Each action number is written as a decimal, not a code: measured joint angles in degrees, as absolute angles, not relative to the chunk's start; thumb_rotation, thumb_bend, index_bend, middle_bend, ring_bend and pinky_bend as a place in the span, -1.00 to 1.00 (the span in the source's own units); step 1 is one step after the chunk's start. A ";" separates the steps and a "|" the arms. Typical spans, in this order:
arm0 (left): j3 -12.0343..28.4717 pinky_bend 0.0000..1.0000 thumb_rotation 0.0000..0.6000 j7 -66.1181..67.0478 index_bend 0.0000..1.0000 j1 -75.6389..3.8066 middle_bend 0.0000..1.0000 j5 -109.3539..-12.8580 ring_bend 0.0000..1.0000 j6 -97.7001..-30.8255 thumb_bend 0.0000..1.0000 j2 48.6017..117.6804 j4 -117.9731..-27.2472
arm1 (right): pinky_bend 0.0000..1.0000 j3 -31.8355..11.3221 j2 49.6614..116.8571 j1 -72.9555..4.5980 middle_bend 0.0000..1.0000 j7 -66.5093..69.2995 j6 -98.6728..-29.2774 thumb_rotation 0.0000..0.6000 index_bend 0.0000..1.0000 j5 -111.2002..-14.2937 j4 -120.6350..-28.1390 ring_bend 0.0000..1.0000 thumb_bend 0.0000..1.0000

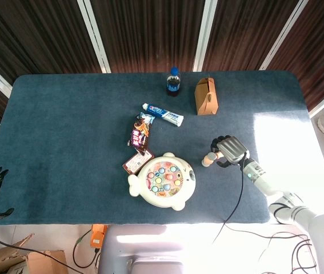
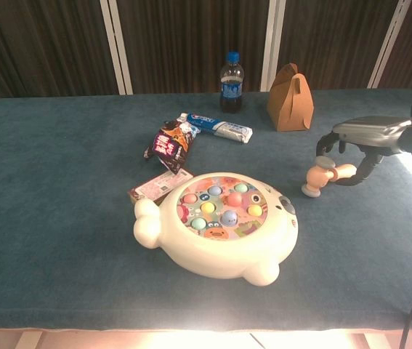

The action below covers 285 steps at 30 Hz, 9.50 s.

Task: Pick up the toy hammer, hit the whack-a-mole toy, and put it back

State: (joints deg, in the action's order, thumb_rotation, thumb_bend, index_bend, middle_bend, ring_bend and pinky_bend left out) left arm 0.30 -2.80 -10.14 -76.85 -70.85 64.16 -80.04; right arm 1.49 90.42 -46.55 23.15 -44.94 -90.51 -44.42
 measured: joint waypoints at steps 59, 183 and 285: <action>0.12 -0.84 1.00 -5.65 -0.99 -9.57 -1.00 -77.66 -1.00 -67.89 -0.82 62.46 -79.03 | -0.31 0.96 93.05 -46.72 -0.08 20.04 -43.53 1.00 0.39 -88.25 -42.37 -0.27 -0.12; -1.34 -0.84 1.00 -18.06 -0.99 -6.54 -1.00 -83.94 -1.00 -73.11 -0.80 64.33 -69.02 | 0.45 -4.98 82.05 -50.78 0.51 -32.64 -50.77 1.00 1.00 -80.78 -87.31 0.35 0.11; -2.13 -0.84 1.00 -17.63 -0.99 -7.61 -1.00 -83.72 -1.00 -69.91 -0.79 64.85 -68.03 | 0.29 -0.68 91.02 -42.01 -0.10 5.47 -46.27 1.00 0.08 -83.97 -47.55 0.02 -0.01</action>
